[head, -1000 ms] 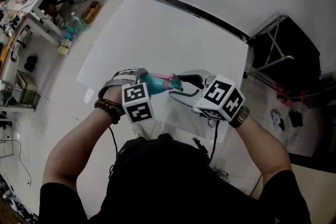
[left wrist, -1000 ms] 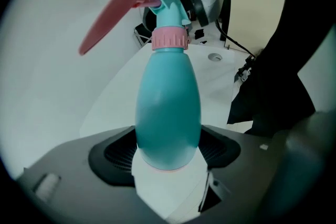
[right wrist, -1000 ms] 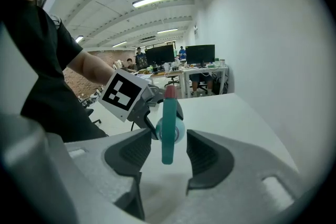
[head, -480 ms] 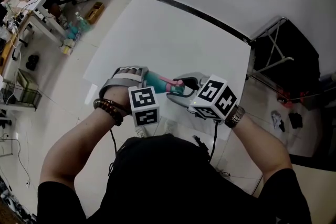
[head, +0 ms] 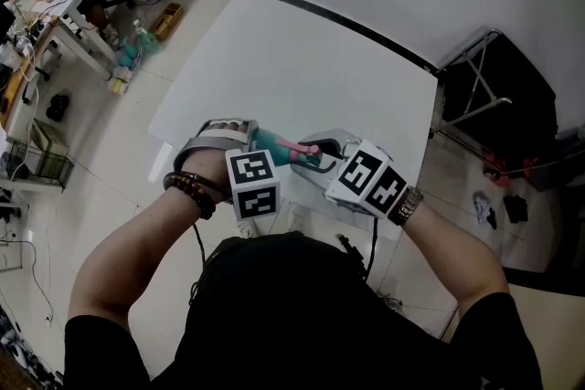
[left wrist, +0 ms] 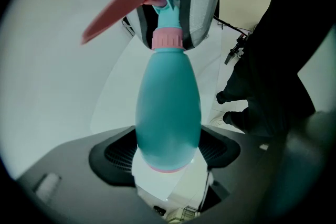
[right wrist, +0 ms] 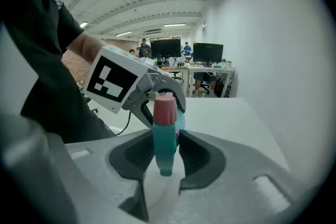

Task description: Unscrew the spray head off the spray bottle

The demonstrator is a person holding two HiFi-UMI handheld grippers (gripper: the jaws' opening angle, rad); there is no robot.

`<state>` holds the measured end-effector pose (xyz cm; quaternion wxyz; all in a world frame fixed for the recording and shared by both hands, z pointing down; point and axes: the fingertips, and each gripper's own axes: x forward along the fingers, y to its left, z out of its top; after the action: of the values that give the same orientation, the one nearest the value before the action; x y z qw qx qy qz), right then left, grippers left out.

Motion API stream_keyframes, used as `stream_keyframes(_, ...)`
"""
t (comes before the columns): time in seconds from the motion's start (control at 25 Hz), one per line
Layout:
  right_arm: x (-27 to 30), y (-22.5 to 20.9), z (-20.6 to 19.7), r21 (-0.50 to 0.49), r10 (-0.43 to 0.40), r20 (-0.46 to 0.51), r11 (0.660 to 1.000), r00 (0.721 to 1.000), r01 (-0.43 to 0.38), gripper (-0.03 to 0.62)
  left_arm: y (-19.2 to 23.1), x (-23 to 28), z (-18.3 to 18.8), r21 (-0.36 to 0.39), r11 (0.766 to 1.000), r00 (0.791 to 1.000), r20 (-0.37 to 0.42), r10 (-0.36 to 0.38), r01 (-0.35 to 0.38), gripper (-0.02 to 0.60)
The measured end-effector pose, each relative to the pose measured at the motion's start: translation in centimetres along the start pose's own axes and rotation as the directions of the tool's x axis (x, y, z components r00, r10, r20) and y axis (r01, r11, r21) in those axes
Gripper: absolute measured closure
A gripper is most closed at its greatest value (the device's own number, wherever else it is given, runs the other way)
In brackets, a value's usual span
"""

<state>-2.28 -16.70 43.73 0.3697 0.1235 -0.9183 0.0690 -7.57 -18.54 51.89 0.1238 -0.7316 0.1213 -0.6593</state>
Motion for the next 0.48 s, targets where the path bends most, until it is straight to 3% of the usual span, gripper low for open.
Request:
stream_keyframes(0.12, -0.2, 0.4, 0.1, -0.141, -0.021, -0.005, 0.99, 1.0, 0.02, 0.473, -0.4, -0.2, 0.1, -0.008, 0.999, 0.999, 0.02, -0.039, 0.04, 0.193)
stream_keyframes(0.24, -0.7, 1.0, -0.1, -0.314, -0.044, -0.012, 0.949, 0.999, 0.038, 0.473, -1.0, -0.6, 0.6, -0.004, 0.997, 0.996, 0.045, -0.082, 0.082, 0.193)
stream_keyframes(0.36, -1.2, 1.8, -0.5, -0.496, -0.068, -0.018, 0.867, 0.998, 0.05, 0.473, -1.7, -0.9, 1.2, 0.005, 0.993, 0.991, 0.069, -0.118, 0.118, 0.193)
stream_keyframes(0.48, -1.8, 2.4, -0.6, -0.656, -0.105, -0.026, 0.752, 0.994, 0.063, 0.473, -2.1, -1.2, 1.7, 0.016, 0.989, 0.985, 0.089, -0.147, 0.146, 0.193)
